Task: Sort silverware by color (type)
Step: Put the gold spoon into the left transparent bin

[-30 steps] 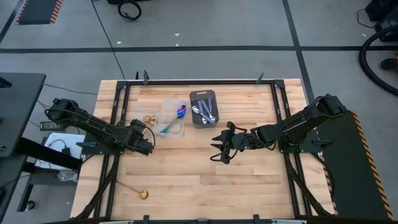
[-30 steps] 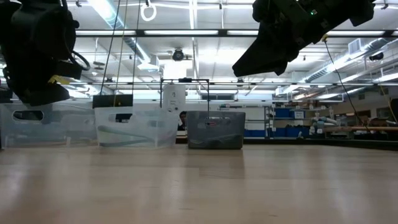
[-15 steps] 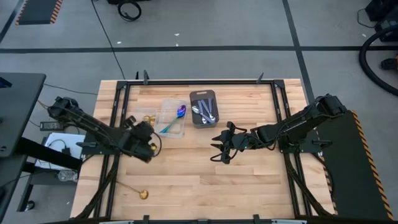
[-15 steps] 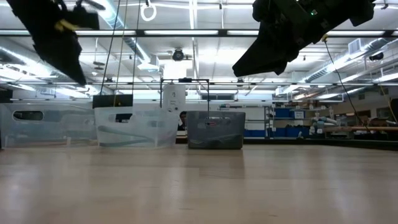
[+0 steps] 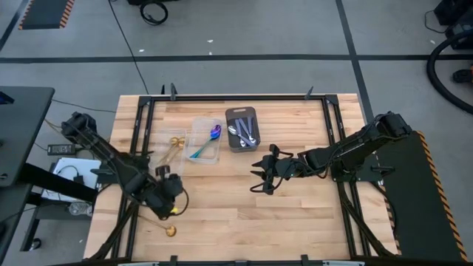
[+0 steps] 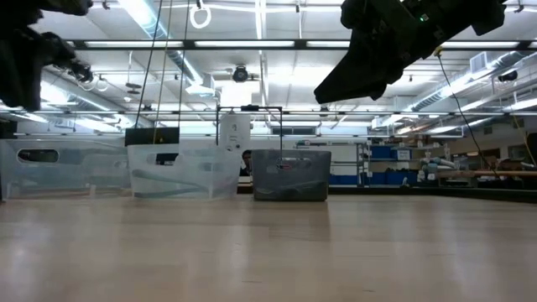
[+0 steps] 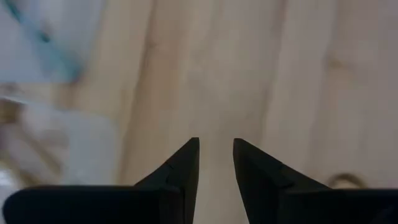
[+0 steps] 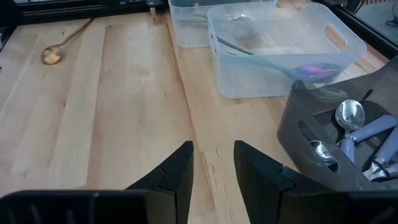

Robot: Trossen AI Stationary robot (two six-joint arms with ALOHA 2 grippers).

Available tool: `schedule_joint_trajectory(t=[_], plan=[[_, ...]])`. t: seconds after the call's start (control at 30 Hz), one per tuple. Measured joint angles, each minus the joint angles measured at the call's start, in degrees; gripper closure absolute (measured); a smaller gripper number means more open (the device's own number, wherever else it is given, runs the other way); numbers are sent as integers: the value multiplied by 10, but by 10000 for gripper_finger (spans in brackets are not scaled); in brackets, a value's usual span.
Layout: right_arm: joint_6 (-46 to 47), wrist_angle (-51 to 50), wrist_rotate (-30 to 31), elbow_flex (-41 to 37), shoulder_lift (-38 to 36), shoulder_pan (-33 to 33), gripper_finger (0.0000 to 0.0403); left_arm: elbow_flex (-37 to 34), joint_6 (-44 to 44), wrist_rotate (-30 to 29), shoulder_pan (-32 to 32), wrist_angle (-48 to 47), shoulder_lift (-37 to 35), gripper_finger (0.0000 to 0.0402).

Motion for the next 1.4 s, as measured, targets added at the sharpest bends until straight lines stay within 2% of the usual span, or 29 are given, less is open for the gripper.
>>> schedule_joint_trajectory(t=[0.1,0.27,0.43,0.7,0.83,1.0,1.2,1.4], plan=[[-16,2,0,0,0,0,278,0,-32,4,-27,42,21,298],[-74,46,20,0,0,-8,278,0,-30,40,-68,106,82,299],[-112,107,17,0,0,-24,278,0,-26,56,-95,117,135,299],[-97,110,-6,1,0,-45,278,0,-9,70,-135,151,144,299],[-97,110,-15,1,0,-50,278,0,-54,119,-152,135,143,299],[-107,126,-15,1,0,-61,278,0,-167,188,-171,116,143,299],[-148,171,-15,1,0,-76,278,0,-285,199,-202,147,143,299],[-167,174,-34,0,0,-93,278,0,-316,195,-214,146,144,299]])
